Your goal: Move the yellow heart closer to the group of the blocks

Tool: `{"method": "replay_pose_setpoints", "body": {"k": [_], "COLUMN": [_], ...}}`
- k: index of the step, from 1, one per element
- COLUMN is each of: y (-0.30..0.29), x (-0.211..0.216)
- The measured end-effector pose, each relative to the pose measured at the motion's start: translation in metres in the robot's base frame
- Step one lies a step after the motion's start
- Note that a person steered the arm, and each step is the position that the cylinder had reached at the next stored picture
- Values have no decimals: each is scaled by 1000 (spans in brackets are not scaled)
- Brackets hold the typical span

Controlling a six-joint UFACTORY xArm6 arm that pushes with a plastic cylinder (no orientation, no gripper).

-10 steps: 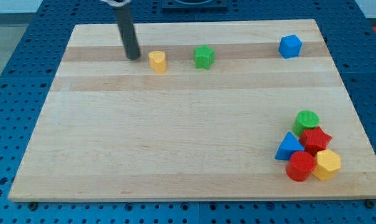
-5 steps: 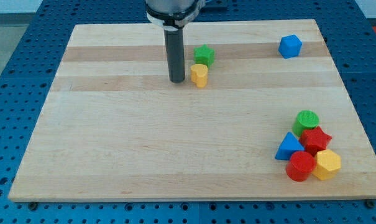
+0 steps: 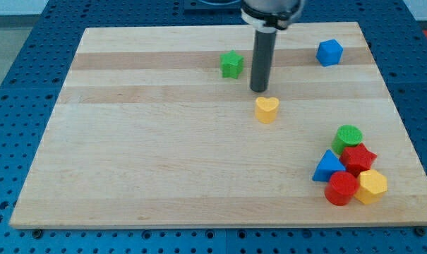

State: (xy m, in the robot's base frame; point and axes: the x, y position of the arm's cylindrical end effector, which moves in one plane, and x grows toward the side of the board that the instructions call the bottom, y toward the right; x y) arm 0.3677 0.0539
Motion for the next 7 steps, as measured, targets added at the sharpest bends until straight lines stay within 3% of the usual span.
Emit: {"method": "replay_pose_setpoints", "body": {"k": [1,3,5,7], "y": [-19,34,36,72], "x": [13,93,92,128]}}
